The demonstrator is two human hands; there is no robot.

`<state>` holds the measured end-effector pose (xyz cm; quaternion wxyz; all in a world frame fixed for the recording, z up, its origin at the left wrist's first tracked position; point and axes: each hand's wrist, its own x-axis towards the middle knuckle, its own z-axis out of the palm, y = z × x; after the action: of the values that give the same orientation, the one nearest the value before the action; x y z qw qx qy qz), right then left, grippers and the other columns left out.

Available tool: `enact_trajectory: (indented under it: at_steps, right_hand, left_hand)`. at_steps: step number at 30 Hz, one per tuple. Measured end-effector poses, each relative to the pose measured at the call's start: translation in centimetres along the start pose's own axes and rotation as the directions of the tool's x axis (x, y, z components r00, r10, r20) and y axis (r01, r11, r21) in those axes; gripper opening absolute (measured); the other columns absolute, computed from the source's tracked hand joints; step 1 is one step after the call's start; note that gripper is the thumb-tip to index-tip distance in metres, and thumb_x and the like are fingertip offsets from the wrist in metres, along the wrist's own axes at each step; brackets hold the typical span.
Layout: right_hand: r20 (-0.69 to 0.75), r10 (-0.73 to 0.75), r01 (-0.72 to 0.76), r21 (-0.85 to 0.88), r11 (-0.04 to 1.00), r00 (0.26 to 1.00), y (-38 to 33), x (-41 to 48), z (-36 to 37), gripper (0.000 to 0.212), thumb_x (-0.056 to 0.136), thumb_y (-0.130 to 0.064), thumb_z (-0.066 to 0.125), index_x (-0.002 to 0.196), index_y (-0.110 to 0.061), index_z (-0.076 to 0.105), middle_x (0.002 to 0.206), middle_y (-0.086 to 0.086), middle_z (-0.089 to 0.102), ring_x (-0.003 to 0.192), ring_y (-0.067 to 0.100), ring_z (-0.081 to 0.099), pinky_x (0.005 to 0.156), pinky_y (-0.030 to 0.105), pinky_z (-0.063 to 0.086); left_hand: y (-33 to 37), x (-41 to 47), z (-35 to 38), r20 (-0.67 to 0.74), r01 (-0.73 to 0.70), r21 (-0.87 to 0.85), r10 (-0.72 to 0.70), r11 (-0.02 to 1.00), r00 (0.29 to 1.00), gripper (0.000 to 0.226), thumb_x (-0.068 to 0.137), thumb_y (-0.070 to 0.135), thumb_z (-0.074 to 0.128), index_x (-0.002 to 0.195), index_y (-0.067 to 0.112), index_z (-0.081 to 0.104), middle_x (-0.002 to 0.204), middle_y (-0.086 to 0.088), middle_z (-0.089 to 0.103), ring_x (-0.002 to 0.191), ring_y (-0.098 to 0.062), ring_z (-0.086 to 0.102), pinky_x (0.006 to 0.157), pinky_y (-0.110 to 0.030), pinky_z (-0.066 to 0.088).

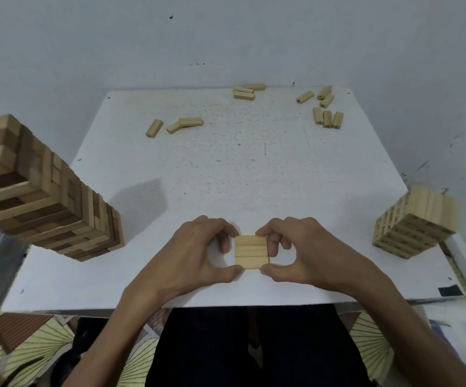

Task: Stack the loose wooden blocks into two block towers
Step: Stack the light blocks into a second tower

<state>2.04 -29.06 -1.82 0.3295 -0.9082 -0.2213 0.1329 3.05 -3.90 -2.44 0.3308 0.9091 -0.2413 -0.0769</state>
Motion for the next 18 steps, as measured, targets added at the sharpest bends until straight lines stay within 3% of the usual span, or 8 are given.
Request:
enact_trajectory:
  at_steps: [5, 8, 12, 15, 18]
  right_hand:
    - [-0.034, -0.001, 0.001, -0.018, 1.0, 0.999, -0.4, 0.0, 0.3, 0.044, 0.077, -0.04, 0.079, 0.116, -0.03, 0.061, 0.089, -0.019, 0.058, 0.092, 0.004, 0.05, 0.078, 0.022, 0.044]
    - [-0.173, -0.063, 0.049, -0.087, 0.995, 0.983, -1.0, -0.6, 0.4, 0.043, 0.072, -0.043, 0.073, 0.11, -0.027, 0.062, 0.086, -0.017, 0.051, 0.085, 0.008, 0.05, 0.073, 0.017, 0.038]
    - [-0.354, -0.127, 0.071, -0.168, 0.983, 0.926, -2.3, -1.9, -1.0, 0.048, 0.068, -0.047, 0.071, 0.111, -0.025, 0.064, 0.098, -0.015, 0.048, 0.089, 0.006, 0.05, 0.076, 0.014, 0.04]
    - [-0.454, -0.12, 0.041, -0.179, 0.983, 0.883, -3.3, -3.3, -2.8, 0.055, 0.066, -0.049, 0.072, 0.113, -0.024, 0.063, 0.12, -0.01, 0.05, 0.104, 0.013, 0.053, 0.078, 0.025, 0.049]
    - [-0.51, -0.112, 0.04, -0.149, 0.988, 0.853, -4.0, -4.6, -4.5, 0.056, 0.065, -0.048, 0.071, 0.113, -0.023, 0.061, 0.144, -0.009, 0.043, 0.124, 0.013, 0.047, 0.088, 0.02, 0.044]
  left_hand:
    - [0.2, 1.2, -0.4, 0.071, -0.09, 0.131, 0.081, 0.987, 0.994, 0.045, 0.063, 0.053, 0.081, 0.096, 0.033, 0.057, 0.082, 0.017, 0.054, 0.086, -0.006, 0.05, 0.07, -0.019, 0.04]
    - [0.8, 1.5, -0.9, 0.034, -0.176, 0.182, 0.172, 0.967, 0.984, 0.047, 0.063, 0.053, 0.078, 0.097, 0.032, 0.055, 0.086, 0.017, 0.049, 0.085, -0.009, 0.047, 0.073, -0.035, 0.044]
    - [2.7, 2.2, -2.3, -0.061, -0.281, 0.101, 0.288, 0.954, 0.956, 0.048, 0.064, 0.045, 0.079, 0.103, 0.029, 0.058, 0.101, 0.017, 0.052, 0.094, -0.015, 0.049, 0.077, -0.041, 0.045]
    - [4.7, 3.0, -3.2, -0.119, -0.353, 0.004, 0.351, 0.936, 0.929, 0.048, 0.064, 0.041, 0.079, 0.106, 0.024, 0.062, 0.111, 0.012, 0.057, 0.103, -0.02, 0.052, 0.086, -0.038, 0.045]
    - [6.7, 3.9, -3.6, -0.164, -0.407, -0.117, 0.386, 0.906, 0.908, 0.048, 0.066, 0.039, 0.075, 0.108, 0.019, 0.063, 0.116, 0.007, 0.061, 0.109, -0.024, 0.055, 0.09, -0.025, 0.038]
